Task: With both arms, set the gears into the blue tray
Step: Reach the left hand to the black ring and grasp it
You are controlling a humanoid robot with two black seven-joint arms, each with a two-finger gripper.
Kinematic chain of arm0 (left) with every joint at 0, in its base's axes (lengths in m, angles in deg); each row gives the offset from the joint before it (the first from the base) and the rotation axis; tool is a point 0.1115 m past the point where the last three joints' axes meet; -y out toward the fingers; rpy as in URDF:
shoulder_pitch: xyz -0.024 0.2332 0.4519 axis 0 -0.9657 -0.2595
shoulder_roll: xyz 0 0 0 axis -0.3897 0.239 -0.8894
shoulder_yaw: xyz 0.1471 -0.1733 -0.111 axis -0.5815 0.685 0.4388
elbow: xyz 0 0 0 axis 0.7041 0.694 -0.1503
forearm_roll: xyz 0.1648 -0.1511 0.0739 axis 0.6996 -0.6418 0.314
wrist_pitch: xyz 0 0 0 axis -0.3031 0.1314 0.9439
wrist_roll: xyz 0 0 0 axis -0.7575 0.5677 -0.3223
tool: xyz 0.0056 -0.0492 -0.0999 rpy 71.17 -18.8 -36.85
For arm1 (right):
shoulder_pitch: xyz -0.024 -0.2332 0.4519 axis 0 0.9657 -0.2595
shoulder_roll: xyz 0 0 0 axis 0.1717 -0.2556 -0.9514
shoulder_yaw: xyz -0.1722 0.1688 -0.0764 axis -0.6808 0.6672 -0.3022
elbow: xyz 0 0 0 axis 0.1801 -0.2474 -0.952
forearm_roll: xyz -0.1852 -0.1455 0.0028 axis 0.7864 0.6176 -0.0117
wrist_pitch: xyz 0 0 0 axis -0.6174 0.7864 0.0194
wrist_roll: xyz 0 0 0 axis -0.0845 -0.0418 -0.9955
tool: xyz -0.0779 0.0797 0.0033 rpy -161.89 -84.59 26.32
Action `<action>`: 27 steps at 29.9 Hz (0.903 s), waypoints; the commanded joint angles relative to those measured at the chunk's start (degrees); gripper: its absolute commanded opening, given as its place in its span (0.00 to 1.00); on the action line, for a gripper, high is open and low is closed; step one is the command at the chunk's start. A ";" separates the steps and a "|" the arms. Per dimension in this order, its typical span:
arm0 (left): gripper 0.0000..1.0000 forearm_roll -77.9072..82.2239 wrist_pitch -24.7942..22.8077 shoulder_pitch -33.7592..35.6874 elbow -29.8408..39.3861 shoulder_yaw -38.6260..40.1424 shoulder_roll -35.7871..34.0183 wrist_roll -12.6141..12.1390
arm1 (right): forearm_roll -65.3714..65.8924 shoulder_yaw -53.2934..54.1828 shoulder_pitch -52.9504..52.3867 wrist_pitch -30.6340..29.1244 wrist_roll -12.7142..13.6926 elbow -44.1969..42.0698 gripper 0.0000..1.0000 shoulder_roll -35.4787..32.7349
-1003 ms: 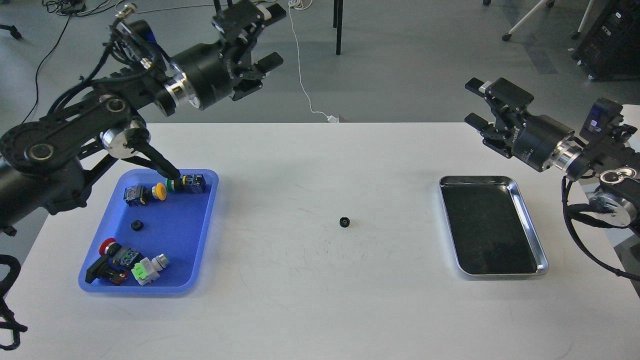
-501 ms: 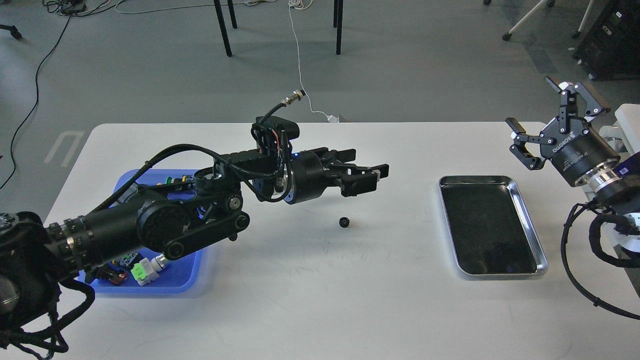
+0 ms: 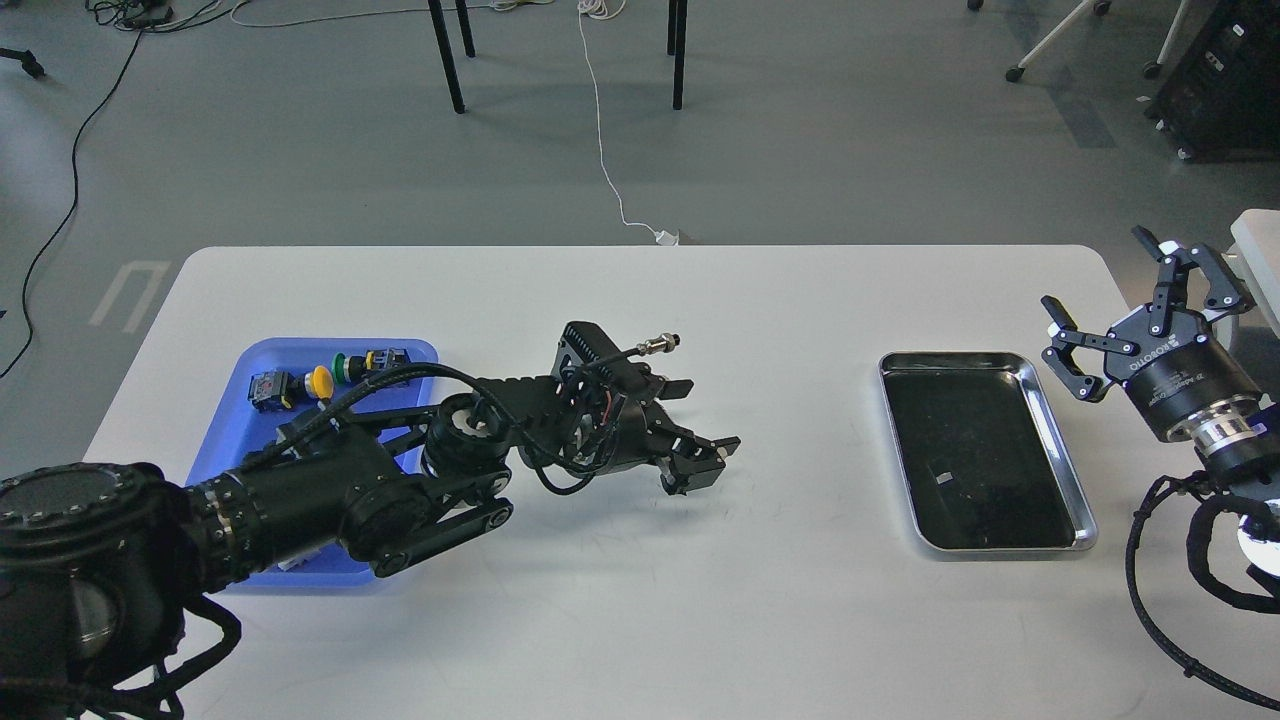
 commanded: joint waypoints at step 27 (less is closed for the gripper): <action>0.36 1.04 -0.02 -2.64 -4.90 -0.41 1.35 0.06 | 0.26 1.28 -0.63 0.00 0.00 0.59 0.98 -0.03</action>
